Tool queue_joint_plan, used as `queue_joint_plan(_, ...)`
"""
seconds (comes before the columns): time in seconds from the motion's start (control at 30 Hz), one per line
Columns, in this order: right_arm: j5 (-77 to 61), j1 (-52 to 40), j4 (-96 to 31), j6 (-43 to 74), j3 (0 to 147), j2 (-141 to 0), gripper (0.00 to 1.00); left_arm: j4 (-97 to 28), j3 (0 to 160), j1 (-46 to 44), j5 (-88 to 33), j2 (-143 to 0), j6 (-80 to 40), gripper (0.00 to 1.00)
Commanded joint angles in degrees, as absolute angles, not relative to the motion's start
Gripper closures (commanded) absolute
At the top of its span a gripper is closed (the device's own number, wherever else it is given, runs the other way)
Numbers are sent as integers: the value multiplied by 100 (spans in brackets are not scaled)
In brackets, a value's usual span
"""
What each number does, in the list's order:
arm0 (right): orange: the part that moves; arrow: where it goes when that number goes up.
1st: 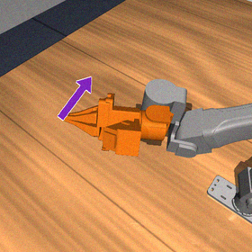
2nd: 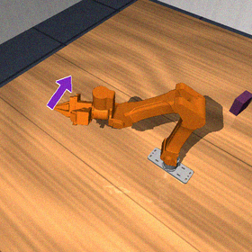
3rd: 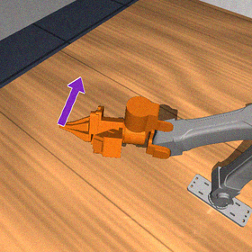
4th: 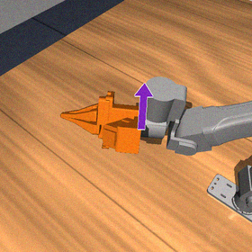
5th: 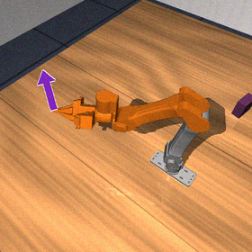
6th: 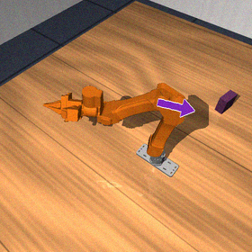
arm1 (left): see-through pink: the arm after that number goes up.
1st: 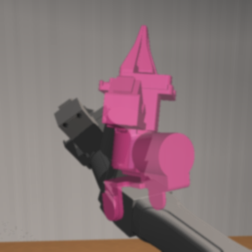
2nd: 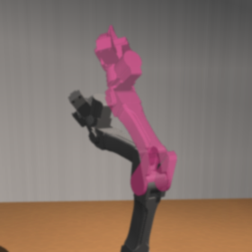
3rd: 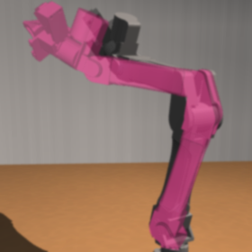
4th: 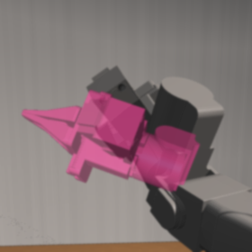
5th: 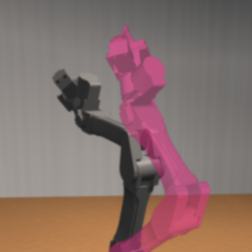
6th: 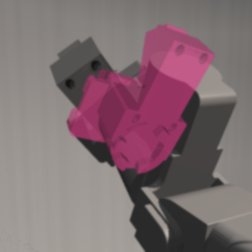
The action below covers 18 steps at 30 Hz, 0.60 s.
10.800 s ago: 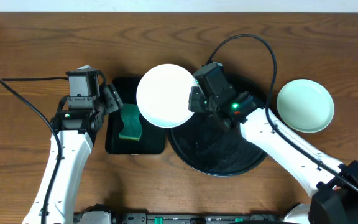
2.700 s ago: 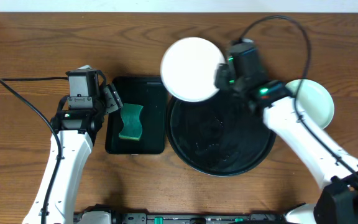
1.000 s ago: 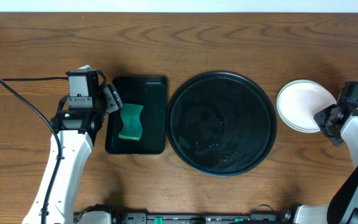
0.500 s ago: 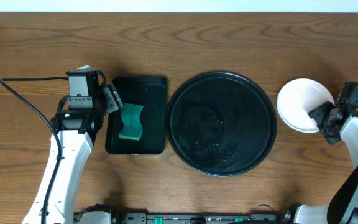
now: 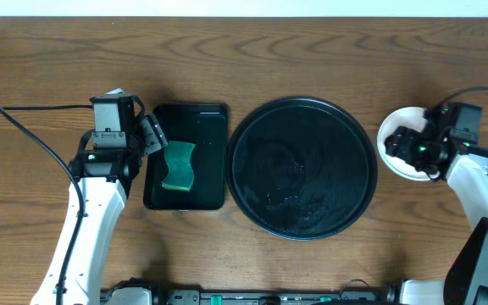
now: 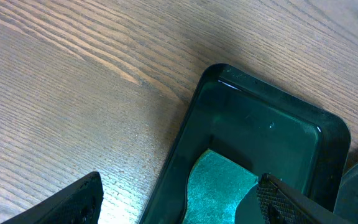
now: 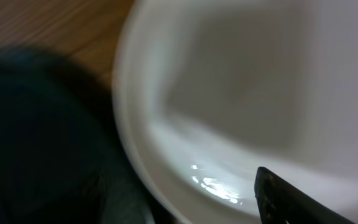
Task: Clean dirty plates on tray and stack at the side
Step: 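Lower the white plate onto the green plate and release, right gripper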
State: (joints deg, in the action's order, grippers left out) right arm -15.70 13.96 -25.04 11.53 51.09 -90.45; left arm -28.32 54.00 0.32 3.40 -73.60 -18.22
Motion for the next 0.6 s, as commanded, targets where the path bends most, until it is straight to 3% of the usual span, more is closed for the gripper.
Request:
queue_joint_plan(0.0,-1997,1028,-2473,504,5113,-8903,27,-2838,5527,47,434,-7332,-1874,20)
queue_joint_plan(0.3,-1975,449,-2753,270,5113,-8903,30,-2838,5527,47,434,-7332,-1874,20)
queue_joint_plan(0.37,-1931,390,-2877,268,5113,-8903,16,-2838,5527,47,434,-7332,-1874,20)
queue_joint_plan(0.43,-1905,375,-3017,263,5113,-8903,12,-2840,5527,47,434,-7332,-1874,20)
queue_joint_plan(0.47,-1815,375,-3098,266,5111,-8903,13,-2840,5527,47,434,-7332,-1874,20)
queue_joint_plan(0.57,-1555,375,-3312,266,5105,-8903,29,-2840,5527,47,434,-7332,-1874,20)
